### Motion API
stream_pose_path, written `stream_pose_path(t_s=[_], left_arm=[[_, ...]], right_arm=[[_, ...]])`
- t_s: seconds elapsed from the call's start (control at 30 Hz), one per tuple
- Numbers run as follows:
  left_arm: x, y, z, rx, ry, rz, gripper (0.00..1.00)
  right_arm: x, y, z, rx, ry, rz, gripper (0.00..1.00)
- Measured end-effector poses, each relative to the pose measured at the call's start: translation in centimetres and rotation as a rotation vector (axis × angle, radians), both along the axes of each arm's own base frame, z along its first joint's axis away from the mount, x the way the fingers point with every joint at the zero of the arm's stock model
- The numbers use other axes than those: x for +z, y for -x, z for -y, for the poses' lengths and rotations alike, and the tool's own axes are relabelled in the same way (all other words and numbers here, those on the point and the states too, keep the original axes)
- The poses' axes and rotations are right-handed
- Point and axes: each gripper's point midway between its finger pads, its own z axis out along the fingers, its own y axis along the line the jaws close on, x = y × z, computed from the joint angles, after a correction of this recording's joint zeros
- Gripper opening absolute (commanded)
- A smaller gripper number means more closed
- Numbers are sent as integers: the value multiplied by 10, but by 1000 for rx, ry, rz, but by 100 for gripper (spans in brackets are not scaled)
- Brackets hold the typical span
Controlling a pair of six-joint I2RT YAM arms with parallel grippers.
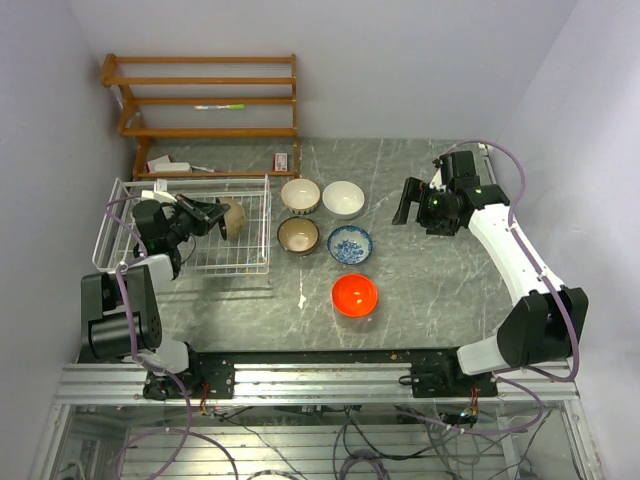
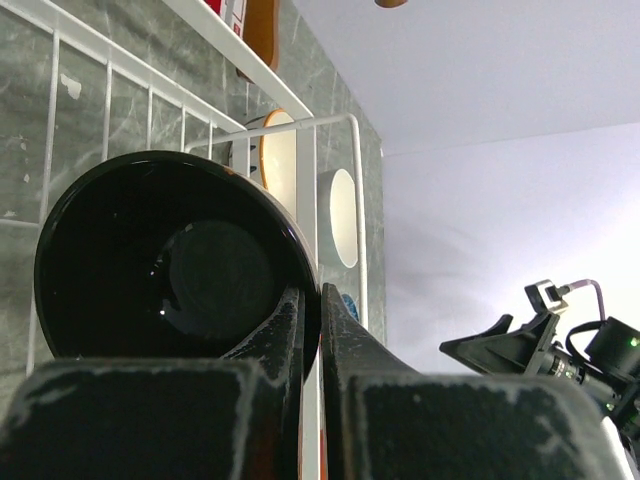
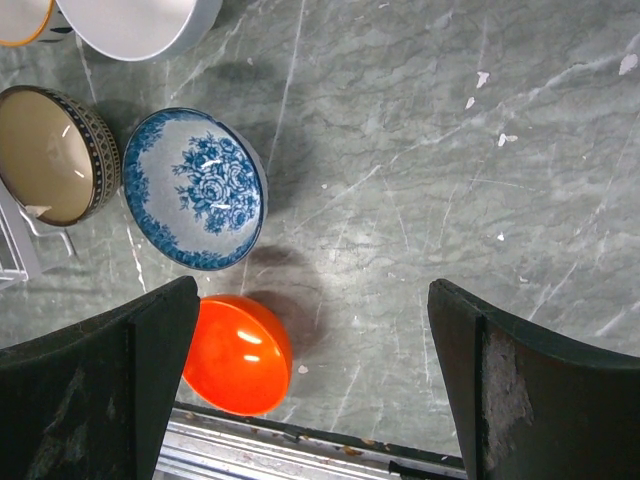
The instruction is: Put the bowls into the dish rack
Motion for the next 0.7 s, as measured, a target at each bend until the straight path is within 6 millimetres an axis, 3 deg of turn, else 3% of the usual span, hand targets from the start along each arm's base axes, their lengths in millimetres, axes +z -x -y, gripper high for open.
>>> stream_pose_path(t_s=[0.43,0.7], left_arm=[[-7,11,-23,-61,-9,17,8],[-13,13,-53,-20,-33,7,23]], right_arm=[[-6,-2,0,-1,3,-15,98],[-5,-3,0,-2,4,-12,98]])
